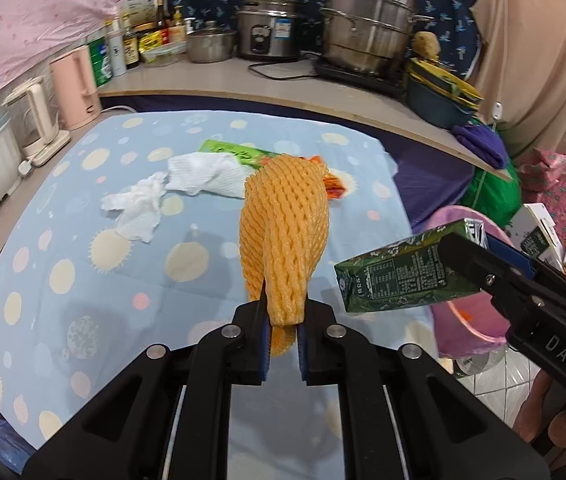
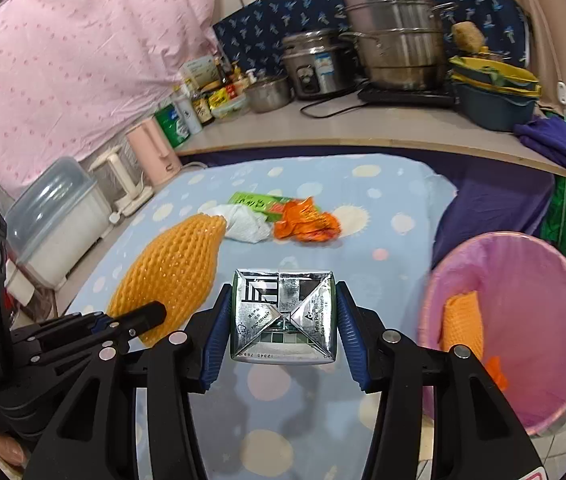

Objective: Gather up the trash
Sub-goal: 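Carry the net and carton over the pink bin and open both tools, then move both tools back to the table toward the tissues and orange wrapper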

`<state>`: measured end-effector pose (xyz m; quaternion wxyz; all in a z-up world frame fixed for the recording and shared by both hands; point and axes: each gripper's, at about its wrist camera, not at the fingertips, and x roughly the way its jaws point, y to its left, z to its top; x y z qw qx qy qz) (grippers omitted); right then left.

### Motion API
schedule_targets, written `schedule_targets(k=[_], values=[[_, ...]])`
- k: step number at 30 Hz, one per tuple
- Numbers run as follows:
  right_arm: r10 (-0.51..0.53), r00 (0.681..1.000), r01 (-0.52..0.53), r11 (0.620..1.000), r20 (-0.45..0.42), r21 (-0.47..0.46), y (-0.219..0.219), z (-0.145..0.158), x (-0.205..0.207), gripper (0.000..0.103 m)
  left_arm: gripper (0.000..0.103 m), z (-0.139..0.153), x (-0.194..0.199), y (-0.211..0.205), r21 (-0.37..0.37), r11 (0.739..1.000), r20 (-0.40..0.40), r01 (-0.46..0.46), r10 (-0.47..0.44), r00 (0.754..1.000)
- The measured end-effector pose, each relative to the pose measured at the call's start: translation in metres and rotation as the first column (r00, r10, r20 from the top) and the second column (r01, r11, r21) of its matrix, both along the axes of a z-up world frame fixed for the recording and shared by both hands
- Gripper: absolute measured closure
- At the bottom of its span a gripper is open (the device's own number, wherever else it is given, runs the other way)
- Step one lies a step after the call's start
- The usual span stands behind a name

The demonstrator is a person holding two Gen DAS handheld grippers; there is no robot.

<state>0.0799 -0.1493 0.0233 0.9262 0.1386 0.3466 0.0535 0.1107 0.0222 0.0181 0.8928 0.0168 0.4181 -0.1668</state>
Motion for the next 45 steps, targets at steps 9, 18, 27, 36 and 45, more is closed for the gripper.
schedule_targets(k=[9, 18, 27, 36, 45], values=[[-0.155, 0.985, 0.154, 0.988, 0.078, 0.02, -0.062, 0.028, -0.048, 0.055, 0.093, 0.021, -0.024, -0.056, -0.026, 0.99, 0.019, 0.138, -0.137, 0.99], [-0.333, 0.936, 0.333, 0.943, 0.116, 0.026, -0.137, 0.041, -0.084, 0.055, 0.093, 0.03, -0.038, -0.132, -0.015, 0.957, 0.043, 0.29, -0.289, 0.956], [-0.448, 0.891, 0.447, 0.894, 0.077, 0.023, -0.191, 0.019, -0.096, 0.055, 0.093, 0.008, -0.04, -0.203, 0.022, 0.917, 0.016, 0.398, -0.399, 0.917], [-0.486, 0.874, 0.486, 0.874, 0.004, 0.021, -0.213, -0.016, -0.08, 0.053, 0.09, -0.025, -0.025, -0.237, 0.048, 0.913, -0.023, 0.405, -0.405, 0.914], [-0.494, 0.87, 0.493, 0.869, -0.003, 0.024, -0.211, -0.028, -0.075, 0.041, 0.042, -0.035, -0.023, -0.234, 0.086, 0.93, -0.003, 0.356, -0.358, 0.934]])
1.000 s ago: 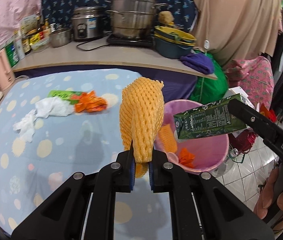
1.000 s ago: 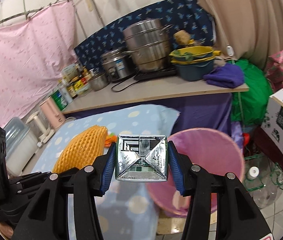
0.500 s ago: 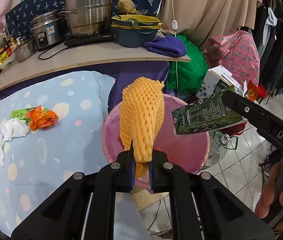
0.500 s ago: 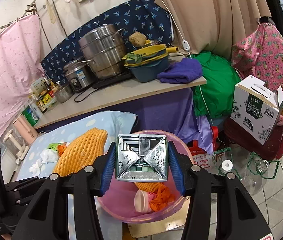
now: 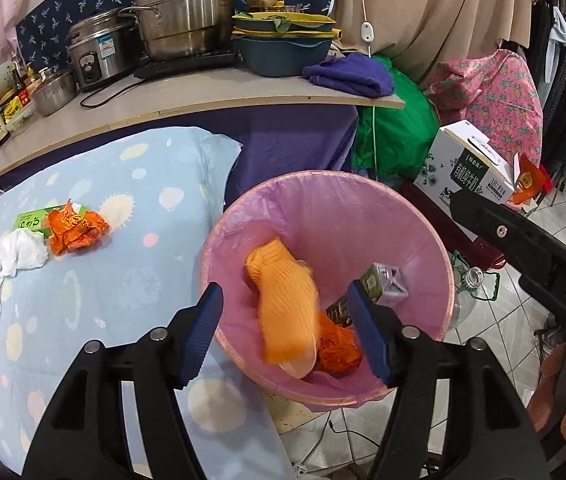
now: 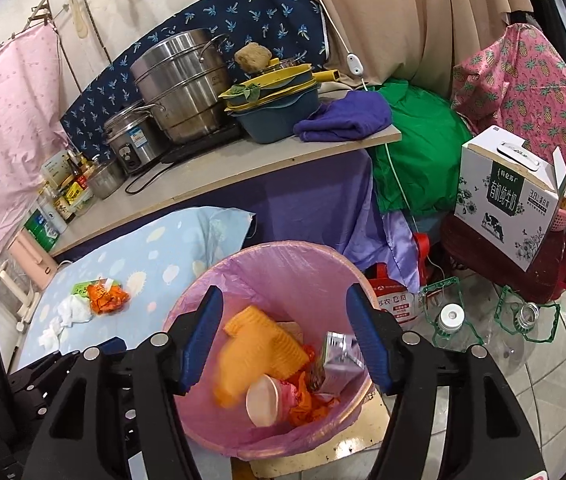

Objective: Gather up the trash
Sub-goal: 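Move both tools back to the table toward the tissues and orange wrapper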

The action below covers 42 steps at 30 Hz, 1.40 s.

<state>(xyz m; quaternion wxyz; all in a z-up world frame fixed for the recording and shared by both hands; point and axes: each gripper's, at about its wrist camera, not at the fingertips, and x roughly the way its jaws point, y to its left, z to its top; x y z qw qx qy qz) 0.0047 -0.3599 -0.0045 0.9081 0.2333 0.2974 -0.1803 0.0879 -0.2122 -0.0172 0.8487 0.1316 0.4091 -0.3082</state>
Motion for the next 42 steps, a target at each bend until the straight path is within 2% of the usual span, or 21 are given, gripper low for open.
schedule_targets(k=[17, 28, 35, 42], values=[[0.042, 0.999, -0.042, 0.999, 0.001, -0.008, 0.023, 0.006, 0.009, 0.04, 0.04, 0.002, 0.006, 0.024, -0.007, 0.999, -0.003, -0.046, 0.046, 0.999], [0.105, 0.994, -0.105, 0.994, -0.015, -0.024, 0.054, 0.009, 0.027, 0.04, 0.04, 0.006, 0.016, 0.053, -0.032, 0.995, -0.006, -0.097, 0.097, 0.995], [0.163, 0.986, -0.165, 0.986, -0.033, -0.036, 0.082, 0.009, 0.046, 0.04, 0.04, 0.002, 0.033, 0.093, -0.046, 0.984, -0.032, -0.173, 0.172, 0.985], [0.247, 0.967, -0.249, 0.968, -0.06, -0.022, 0.122, 0.0, 0.079, 0.04, 0.04, -0.009, 0.058, 0.157, -0.031, 0.954, -0.046, -0.297, 0.296, 0.954]])
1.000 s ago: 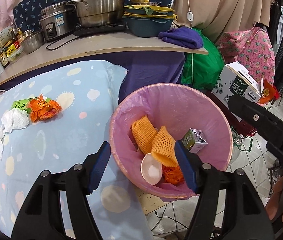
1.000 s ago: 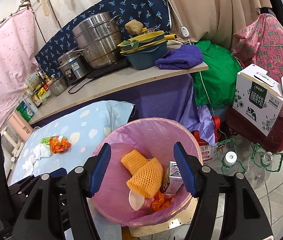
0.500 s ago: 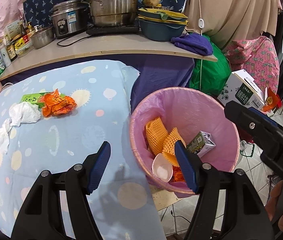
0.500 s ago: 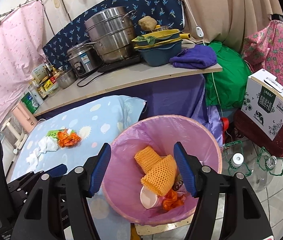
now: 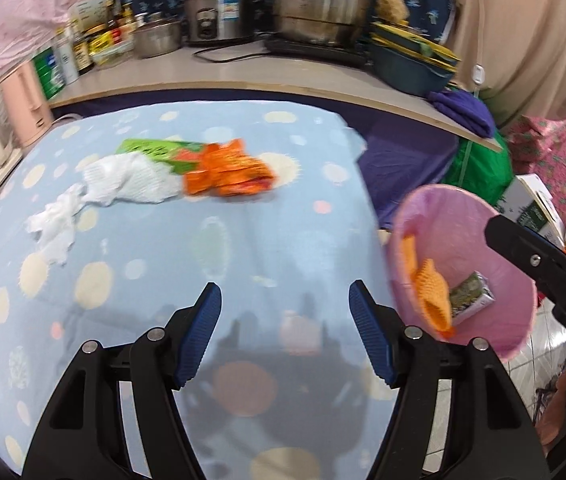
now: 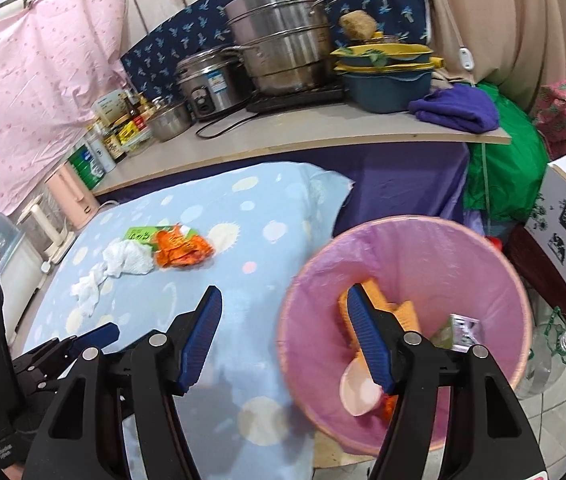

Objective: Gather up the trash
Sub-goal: 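Move both tools back to the table toward the tissues and orange wrapper, then grasp a white tissue with the left tool while the right tool grasps the orange snack wrapper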

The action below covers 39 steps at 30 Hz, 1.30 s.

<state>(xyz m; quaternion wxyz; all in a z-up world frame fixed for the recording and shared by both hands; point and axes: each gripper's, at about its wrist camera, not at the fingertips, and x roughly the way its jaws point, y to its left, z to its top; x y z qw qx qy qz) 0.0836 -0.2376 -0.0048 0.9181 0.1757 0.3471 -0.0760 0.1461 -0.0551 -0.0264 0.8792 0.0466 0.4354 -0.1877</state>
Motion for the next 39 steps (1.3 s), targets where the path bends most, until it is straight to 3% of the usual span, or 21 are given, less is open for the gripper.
schedule_targets(k=[10, 15, 20, 26, 33, 36, 39], values=[[0.127, 0.991, -0.128, 0.992, -0.034, -0.008, 0.063, -0.015, 0.064, 0.04, 0.04, -0.018, 0.047, 0.101, 0.008, 0.978, -0.031, -0.208, 0.208, 0.978], [0.183, 0.982, -0.184, 0.983, -0.054, -0.021, 0.089, -0.024, 0.104, 0.04, 0.033, -0.024, 0.071, 0.142, 0.009, 0.956, -0.03, -0.294, 0.294, 0.955], [0.22, 0.973, -0.222, 0.975, -0.073, -0.028, 0.104, -0.034, 0.143, 0.04, 0.025, -0.032, 0.099, 0.171, 0.019, 0.936, -0.032, -0.353, 0.353, 0.935], [0.231, 0.968, -0.235, 0.972, -0.097, -0.032, 0.11, -0.045, 0.182, 0.04, 0.023, -0.041, 0.133, 0.194, 0.027, 0.917, -0.031, -0.399, 0.4, 0.916], [0.237, 0.963, -0.243, 0.969, -0.131, -0.033, 0.115, -0.063, 0.209, 0.04, 0.023, -0.052, 0.161, 0.203, 0.02, 0.912, -0.044, -0.409, 0.409, 0.911], [0.246, 0.958, -0.253, 0.967, -0.146, -0.035, 0.117, -0.07, 0.214, 0.04, 0.037, -0.058, 0.166, 0.201, 0.018, 0.92, -0.056, -0.392, 0.392, 0.918], [0.252, 0.956, -0.259, 0.966, -0.15, -0.027, 0.118, -0.075, 0.215, 0.051, 0.06, -0.063, 0.169, 0.2, 0.008, 0.926, -0.082, -0.377, 0.377, 0.923]])
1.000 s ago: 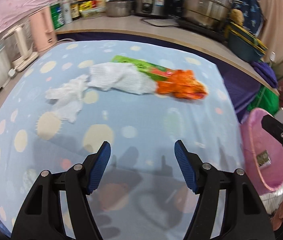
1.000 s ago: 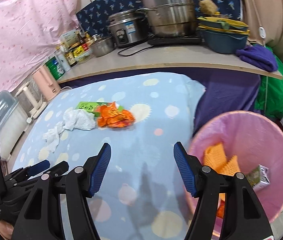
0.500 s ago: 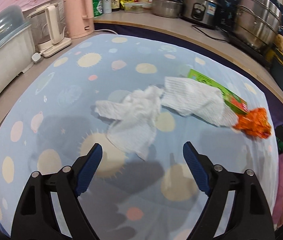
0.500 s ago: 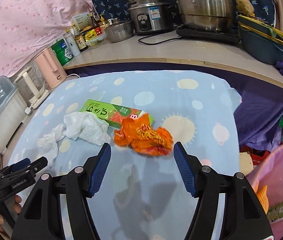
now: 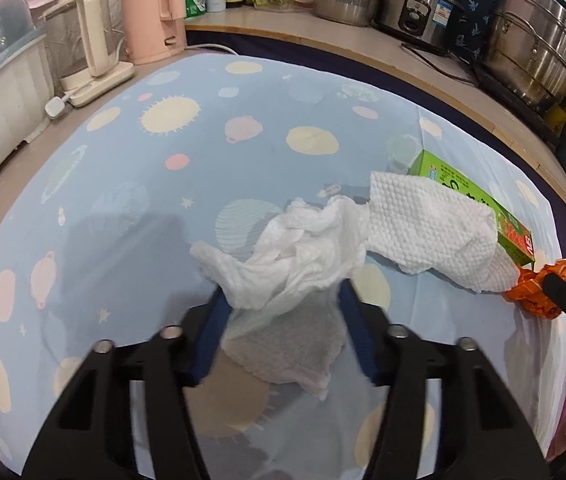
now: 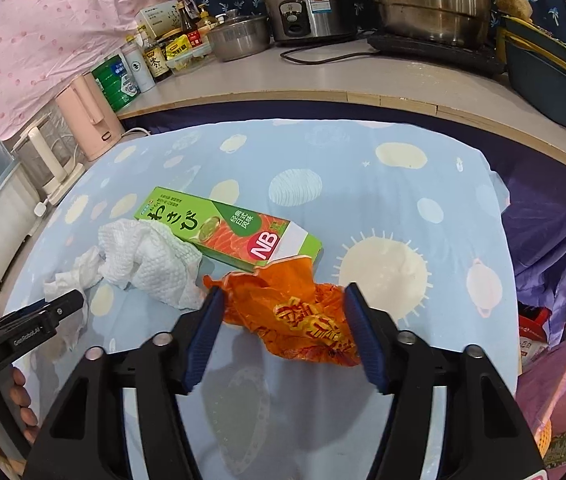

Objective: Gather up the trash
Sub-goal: 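Grasp a white tissue with the left tool while the right tool grasps the orange snack wrapper, then carry the tissue and wrapper over the pink bin and open both tools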

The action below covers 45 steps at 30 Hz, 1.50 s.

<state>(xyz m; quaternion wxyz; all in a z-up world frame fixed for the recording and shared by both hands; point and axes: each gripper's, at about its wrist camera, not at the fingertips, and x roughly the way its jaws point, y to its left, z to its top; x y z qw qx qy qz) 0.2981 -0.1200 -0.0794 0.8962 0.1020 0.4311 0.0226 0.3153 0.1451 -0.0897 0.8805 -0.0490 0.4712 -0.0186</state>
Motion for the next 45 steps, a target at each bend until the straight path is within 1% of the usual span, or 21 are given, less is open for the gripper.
schedule_targets(k=[2, 3, 4, 6, 7, 9, 11, 12, 13, 18, 23, 28, 33, 38, 45], values=[[0.0, 1.0, 0.0, 1.0, 0.004, 0.004, -0.001, -0.001, -0.003, 0.054, 0.08, 0.0, -0.002, -0.001, -0.002, 1.0, 0.005, 0.009, -0.009, 1.0], [0.0, 1.0, 0.0, 1.0, 0.006, 0.007, -0.002, 0.0, -0.004, 0.058, 0.087, 0.0, -0.003, -0.002, -0.003, 1.0, 0.006, 0.015, -0.015, 1.0], [0.001, 1.0, -0.001, 1.0, 0.008, 0.009, -0.002, 0.001, -0.006, 0.064, 0.093, 0.001, -0.004, -0.003, -0.004, 1.0, 0.007, 0.02, -0.02, 1.0], [0.006, 1.0, -0.007, 1.0, 0.011, 0.016, -0.002, 0.003, -0.011, 0.067, 0.095, 0.005, -0.009, -0.005, -0.001, 1.0, 0.016, 0.026, -0.026, 1.0], [0.006, 1.0, -0.006, 1.0, 0.014, 0.012, -0.002, 0.005, -0.013, 0.071, 0.096, 0.007, -0.012, -0.006, 0.0, 1.0, 0.021, 0.031, -0.031, 0.999], [0.009, 1.0, -0.009, 1.0, 0.02, 0.007, -0.001, 0.008, -0.021, 0.074, 0.097, 0.013, -0.02, -0.009, 0.008, 0.999, 0.036, 0.041, -0.041, 0.999], [0.007, 1.0, -0.008, 1.0, 0.029, 0.019, -0.003, 0.014, -0.031, 0.076, 0.097, 0.021, -0.031, -0.012, 0.013, 0.999, 0.046, 0.052, -0.053, 0.998], [0.007, 0.999, -0.008, 1.0, 0.033, 0.024, -0.004, 0.016, -0.035, 0.084, 0.097, 0.024, -0.038, -0.014, 0.008, 0.998, 0.048, 0.061, -0.061, 0.997], [0.008, 0.999, -0.009, 1.0, 0.035, 0.03, -0.004, 0.019, -0.04, 0.087, 0.097, 0.027, -0.044, -0.016, 0.005, 0.998, 0.048, 0.068, -0.068, 0.997], [-0.003, 0.998, -0.001, 0.998, 0.066, 0.056, -0.012, 0.037, -0.075, 0.088, 0.097, 0.048, -0.083, -0.035, -0.009, 0.992, 0.07, 0.124, -0.123, 0.99], [-0.02, 0.994, 0.011, 0.997, 0.11, 0.082, -0.022, 0.059, -0.116, 0.088, 0.097, 0.067, -0.121, -0.064, -0.031, 0.978, 0.091, 0.206, -0.202, 0.975], [-0.051, 0.987, 0.037, 0.995, 0.152, 0.095, -0.038, 0.081, -0.159, 0.088, 0.097, 0.081, -0.158, -0.101, -0.052, 0.951, 0.107, 0.306, -0.299, 0.948], [-0.109, 0.977, 0.09, 0.99, 0.183, 0.108, -0.065, 0.095, -0.201, 0.088, 0.097, 0.087, -0.189, -0.137, -0.041, 0.921, 0.117, 0.387, -0.38, 0.918], [-0.177, 0.963, 0.157, 0.981, 0.201, 0.11, -0.095, 0.102, -0.238, 0.088, 0.097, 0.093, -0.214, -0.175, -0.026, 0.888, 0.128, 0.46, -0.453, 0.882], [-0.272, 0.938, 0.251, 0.96, 0.215, 0.121, -0.139, 0.104, -0.273, 0.088, 0.097, 0.1, -0.235, -0.222, -0.003, 0.839, 0.14, 0.544, -0.538, 0.831]])
